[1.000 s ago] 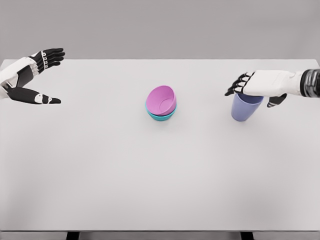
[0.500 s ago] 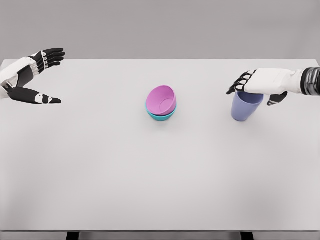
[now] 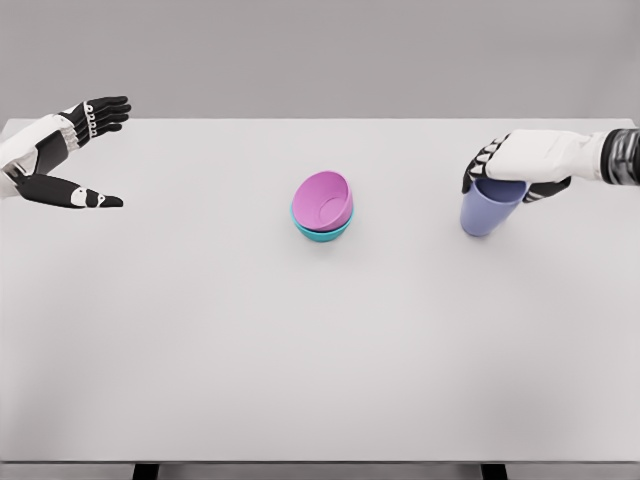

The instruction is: Stacking bowl and cup with both arms

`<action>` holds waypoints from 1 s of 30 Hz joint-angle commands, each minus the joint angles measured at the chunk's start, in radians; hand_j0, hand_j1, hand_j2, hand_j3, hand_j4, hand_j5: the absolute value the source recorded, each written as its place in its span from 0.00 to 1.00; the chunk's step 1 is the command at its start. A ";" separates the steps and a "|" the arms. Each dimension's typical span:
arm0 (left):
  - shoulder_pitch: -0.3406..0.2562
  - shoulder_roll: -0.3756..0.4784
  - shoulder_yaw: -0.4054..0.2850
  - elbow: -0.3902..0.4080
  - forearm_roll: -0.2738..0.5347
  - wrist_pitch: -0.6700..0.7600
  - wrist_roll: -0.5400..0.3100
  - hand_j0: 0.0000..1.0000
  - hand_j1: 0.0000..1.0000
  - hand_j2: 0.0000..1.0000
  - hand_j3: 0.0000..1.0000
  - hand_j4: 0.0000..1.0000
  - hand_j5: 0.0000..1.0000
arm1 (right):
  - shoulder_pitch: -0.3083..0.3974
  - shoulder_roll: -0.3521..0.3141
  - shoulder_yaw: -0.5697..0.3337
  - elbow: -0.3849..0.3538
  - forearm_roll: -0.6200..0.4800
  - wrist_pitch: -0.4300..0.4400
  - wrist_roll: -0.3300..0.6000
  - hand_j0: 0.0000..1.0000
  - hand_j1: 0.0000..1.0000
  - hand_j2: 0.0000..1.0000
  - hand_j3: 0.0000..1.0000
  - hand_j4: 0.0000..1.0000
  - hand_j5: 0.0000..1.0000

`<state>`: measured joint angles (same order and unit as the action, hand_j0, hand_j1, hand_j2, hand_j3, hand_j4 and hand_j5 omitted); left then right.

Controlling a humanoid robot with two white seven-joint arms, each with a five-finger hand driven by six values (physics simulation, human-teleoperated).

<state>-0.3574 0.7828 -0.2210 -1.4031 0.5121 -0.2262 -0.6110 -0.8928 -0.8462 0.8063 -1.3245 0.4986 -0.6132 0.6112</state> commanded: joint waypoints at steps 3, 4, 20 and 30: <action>0.000 0.001 0.000 -0.001 0.006 0.001 0.000 1.00 1.00 1.00 1.00 1.00 1.00 | -0.008 0.016 -0.010 0.001 -0.014 0.002 0.000 0.65 0.65 0.65 0.65 0.65 0.65; 0.000 0.001 0.000 -0.001 0.006 0.001 0.000 1.00 1.00 1.00 1.00 1.00 1.00 | -0.008 0.018 -0.019 0.001 -0.014 0.002 0.000 0.65 0.65 0.65 0.65 0.65 0.65; 0.000 -0.002 0.000 -0.001 0.006 0.001 0.000 1.00 1.00 1.00 1.00 1.00 1.00 | -0.015 0.039 -0.124 -0.160 -0.140 0.002 0.000 0.65 0.65 0.65 0.65 0.65 0.65; 0.000 -0.002 0.000 -0.001 0.006 0.001 0.000 1.00 1.00 1.00 1.00 1.00 1.00 | -0.023 0.151 -0.165 -0.222 -0.189 0.002 0.000 0.65 0.65 0.65 0.65 0.65 0.65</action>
<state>-0.3574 0.7797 -0.2210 -1.4031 0.5121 -0.2262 -0.6110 -0.9173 -0.7253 0.6432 -1.5411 0.3182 -0.6142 0.6117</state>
